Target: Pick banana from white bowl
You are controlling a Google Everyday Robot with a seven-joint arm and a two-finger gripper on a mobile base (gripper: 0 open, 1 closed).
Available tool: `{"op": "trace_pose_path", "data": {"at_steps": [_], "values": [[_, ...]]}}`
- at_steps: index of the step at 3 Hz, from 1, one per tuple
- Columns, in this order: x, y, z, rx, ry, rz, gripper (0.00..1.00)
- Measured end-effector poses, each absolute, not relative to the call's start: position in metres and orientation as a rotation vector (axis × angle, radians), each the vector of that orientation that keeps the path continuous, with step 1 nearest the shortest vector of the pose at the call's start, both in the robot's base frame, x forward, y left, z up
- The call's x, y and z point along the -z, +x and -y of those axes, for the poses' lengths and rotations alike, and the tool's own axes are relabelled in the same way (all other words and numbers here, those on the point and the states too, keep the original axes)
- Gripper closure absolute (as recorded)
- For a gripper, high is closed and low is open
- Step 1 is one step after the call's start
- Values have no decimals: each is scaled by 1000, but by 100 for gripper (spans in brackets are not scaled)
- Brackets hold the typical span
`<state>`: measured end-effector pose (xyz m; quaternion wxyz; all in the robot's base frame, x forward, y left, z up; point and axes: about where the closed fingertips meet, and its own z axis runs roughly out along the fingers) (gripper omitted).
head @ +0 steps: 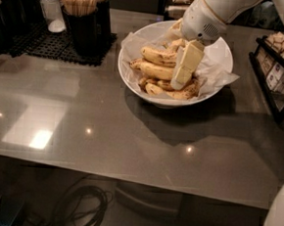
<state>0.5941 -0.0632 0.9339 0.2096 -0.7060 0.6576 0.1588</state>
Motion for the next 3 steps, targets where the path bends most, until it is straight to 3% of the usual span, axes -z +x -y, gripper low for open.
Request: {"op": "trace_pose_path", "data": {"at_steps": [1, 3], "values": [[-933, 598, 60, -436, -1953, -1824, 3], [-932, 600, 58, -434, -1949, -1820, 44]]}}
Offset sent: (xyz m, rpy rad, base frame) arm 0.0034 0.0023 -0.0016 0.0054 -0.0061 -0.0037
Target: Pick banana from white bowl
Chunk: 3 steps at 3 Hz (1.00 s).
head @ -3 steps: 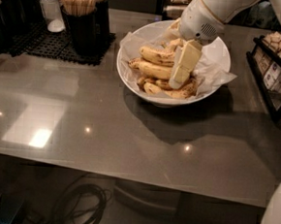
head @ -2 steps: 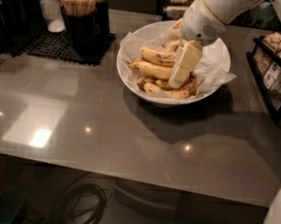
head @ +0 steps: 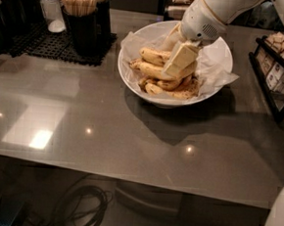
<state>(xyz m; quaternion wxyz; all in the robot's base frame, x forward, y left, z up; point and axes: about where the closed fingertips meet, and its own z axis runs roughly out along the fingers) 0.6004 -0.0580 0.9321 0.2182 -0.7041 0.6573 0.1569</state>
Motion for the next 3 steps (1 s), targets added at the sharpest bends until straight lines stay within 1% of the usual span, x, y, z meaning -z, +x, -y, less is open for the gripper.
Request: {"op": "trace_pose_path", "data": {"at_steps": [2, 3], "values": [[-932, 600, 58, -434, -1949, -1820, 91], [-932, 600, 58, -434, -1949, -1819, 100]]}}
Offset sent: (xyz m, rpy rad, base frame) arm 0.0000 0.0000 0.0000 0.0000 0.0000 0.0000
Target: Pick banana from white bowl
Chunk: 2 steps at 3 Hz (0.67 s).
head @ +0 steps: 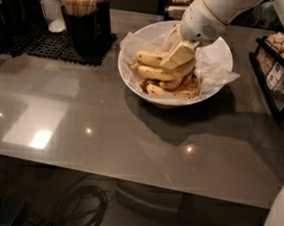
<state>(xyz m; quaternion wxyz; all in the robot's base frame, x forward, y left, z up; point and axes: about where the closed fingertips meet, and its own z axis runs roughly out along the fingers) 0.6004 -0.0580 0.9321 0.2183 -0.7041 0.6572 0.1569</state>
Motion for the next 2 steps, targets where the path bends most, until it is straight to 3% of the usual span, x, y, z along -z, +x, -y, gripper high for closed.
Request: {"op": "trace_pose_path", "data": {"at_steps": [2], "values": [[-975, 560, 72, -447, -1914, -1635, 100]]}}
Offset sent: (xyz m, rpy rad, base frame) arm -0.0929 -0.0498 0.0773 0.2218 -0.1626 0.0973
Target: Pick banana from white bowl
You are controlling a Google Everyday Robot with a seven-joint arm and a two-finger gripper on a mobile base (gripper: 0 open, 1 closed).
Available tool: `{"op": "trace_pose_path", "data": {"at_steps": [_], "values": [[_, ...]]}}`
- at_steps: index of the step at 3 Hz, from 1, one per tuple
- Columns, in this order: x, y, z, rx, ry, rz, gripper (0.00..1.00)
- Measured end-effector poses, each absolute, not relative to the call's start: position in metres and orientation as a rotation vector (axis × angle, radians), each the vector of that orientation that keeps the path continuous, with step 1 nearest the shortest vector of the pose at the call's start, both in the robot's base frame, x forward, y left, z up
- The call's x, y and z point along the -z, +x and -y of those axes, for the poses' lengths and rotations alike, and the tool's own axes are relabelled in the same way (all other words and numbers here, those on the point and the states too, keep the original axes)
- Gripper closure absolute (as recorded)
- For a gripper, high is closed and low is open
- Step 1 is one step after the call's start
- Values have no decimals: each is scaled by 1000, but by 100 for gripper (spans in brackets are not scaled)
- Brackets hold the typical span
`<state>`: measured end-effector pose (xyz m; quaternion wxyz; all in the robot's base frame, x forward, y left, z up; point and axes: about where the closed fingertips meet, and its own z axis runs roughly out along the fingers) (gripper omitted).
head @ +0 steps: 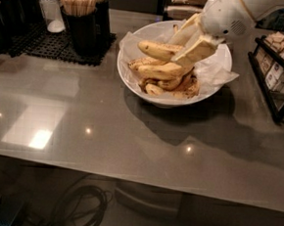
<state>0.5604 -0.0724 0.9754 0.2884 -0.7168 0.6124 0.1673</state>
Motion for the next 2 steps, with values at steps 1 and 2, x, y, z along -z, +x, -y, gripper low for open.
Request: {"op": "trace_pose_path", "data": {"at_steps": [1, 2], "values": [[-978, 521, 89, -524, -1833, -1563, 100], [-973, 512, 109, -534, -1789, -1600, 100]]}}
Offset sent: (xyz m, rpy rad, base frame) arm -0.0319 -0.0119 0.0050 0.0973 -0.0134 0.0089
